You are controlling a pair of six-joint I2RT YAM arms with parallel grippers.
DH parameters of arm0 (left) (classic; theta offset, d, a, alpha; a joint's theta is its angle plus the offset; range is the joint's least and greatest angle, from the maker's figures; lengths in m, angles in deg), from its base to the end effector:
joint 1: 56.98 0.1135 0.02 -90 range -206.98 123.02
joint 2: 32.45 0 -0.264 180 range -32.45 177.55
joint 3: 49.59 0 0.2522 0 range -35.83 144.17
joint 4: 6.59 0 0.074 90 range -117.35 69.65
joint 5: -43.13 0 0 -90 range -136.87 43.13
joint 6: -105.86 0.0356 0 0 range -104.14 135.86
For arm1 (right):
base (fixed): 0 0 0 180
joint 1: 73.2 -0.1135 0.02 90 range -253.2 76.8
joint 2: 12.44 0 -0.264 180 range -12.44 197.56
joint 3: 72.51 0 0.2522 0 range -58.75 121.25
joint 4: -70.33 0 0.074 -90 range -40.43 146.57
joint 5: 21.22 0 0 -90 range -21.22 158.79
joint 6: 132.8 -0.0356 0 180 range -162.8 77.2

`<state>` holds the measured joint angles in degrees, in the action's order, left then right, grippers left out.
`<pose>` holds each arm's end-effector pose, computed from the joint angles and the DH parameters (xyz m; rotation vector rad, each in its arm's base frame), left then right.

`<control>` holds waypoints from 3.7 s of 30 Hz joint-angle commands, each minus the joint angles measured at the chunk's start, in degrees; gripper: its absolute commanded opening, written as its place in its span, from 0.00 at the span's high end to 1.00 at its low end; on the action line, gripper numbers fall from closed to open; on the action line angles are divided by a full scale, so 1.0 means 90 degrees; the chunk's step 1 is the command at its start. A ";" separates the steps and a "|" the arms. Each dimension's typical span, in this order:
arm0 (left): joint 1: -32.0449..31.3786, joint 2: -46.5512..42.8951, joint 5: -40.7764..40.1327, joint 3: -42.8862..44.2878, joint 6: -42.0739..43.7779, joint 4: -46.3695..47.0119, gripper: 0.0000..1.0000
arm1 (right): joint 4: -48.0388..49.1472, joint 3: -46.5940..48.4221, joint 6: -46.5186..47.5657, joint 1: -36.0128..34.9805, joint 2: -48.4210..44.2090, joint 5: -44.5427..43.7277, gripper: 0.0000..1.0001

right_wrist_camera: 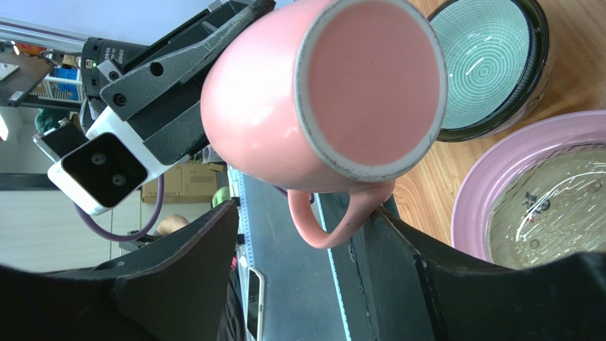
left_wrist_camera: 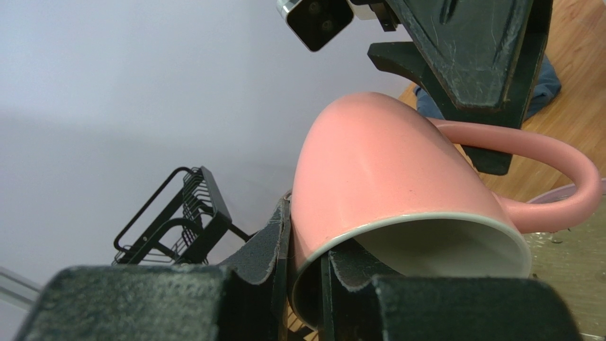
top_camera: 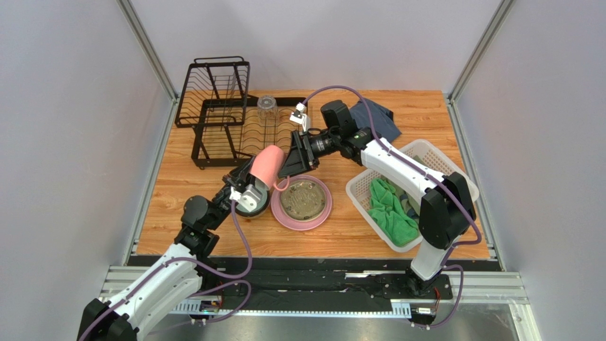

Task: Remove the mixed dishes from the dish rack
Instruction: Place the cup at the center of the board.

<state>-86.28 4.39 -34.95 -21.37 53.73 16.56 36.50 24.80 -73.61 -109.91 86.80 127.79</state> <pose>0.1389 -0.0864 0.2613 0.8725 0.9943 -0.0099 0.2939 0.2572 0.3116 -0.7870 2.2709 1.7430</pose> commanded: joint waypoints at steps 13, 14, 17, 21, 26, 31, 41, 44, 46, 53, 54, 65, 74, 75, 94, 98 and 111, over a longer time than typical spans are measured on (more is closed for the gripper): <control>-0.0055 -0.0635 -0.0426 0.1458 0.0187 -0.4615 1.00 | 0.0180 0.0677 0.0444 0.0358 -0.0256 0.0095 0.28; -0.0055 -0.0685 -0.0465 0.1528 0.0206 -0.5160 1.00 | 0.0141 0.0697 0.0464 0.0368 -0.0255 0.0075 0.28; -0.0045 -0.0851 -0.0640 0.1772 0.0314 -0.6088 1.00 | 0.0063 0.0766 0.0503 0.0407 -0.0226 0.0036 0.28; -0.0016 -0.1143 -0.0807 0.2162 0.0256 -0.7019 1.00 | 0.0014 0.0853 0.0532 0.0426 -0.0187 0.0036 0.28; -0.0006 -0.1359 -0.0885 0.2534 0.0158 -0.7762 1.00 | -0.0074 0.0854 0.0571 0.0426 -0.0080 0.0095 0.28; -0.0006 -0.1466 -0.1080 0.2690 0.0245 -0.8152 1.00 | -0.0172 0.0854 0.0679 0.0426 -0.0040 0.0124 0.29; 0.0257 -0.1642 -0.1530 0.3188 0.0665 -0.9207 1.00 | -0.0328 0.0941 0.0816 0.0426 -0.0050 0.0163 0.30; 0.0510 -0.1691 -0.1608 0.3325 0.0879 -0.9403 1.00 | -0.0328 0.0941 0.0825 0.0426 -0.0031 0.0202 0.30; 0.0608 -0.1720 -0.1666 0.3335 0.0958 -0.9452 1.00 | -0.0328 0.0941 0.0825 0.0426 -0.0021 0.0231 0.30; 0.1436 -0.1350 -0.1472 0.3374 0.1066 -0.9608 1.00 | -0.0357 0.0932 0.0825 0.0426 -0.0040 0.0251 0.30; 0.1594 -0.1320 -0.1375 0.3374 0.1076 -0.9579 1.00 | -0.0348 0.0941 0.0835 0.0426 -0.0040 0.0260 0.30; 0.4209 -0.0560 0.0217 0.3354 0.1222 -0.9179 1.00 | -0.0562 0.0854 0.1128 0.0436 0.0037 0.0339 0.31; 0.6019 0.1091 0.1000 0.3910 0.1135 -0.9110 1.00 | -0.0777 0.0883 0.1382 0.0485 0.0086 0.0231 0.31; 0.6077 0.1208 0.0932 0.3921 0.1125 -0.9081 1.00 | -0.0787 0.0883 0.1401 0.0495 0.0106 0.0222 0.31; 0.7425 0.3698 0.0804 0.4556 0.0715 -0.8730 1.00 | -0.0894 0.0922 0.1558 0.0534 0.0350 0.0251 0.32; 0.7435 0.4099 0.0746 0.4614 0.0666 -0.8622 1.00 | -0.0894 0.0932 0.1558 0.0534 0.0370 0.0251 0.32; 0.7474 0.4998 0.0785 0.4946 0.0578 -0.8768 0.99 | -0.1002 0.1010 0.1655 0.0534 0.0438 0.0192 0.32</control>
<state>-19.64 49.02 -30.01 19.31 59.80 -63.00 27.32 31.22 -59.97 -105.37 89.99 129.36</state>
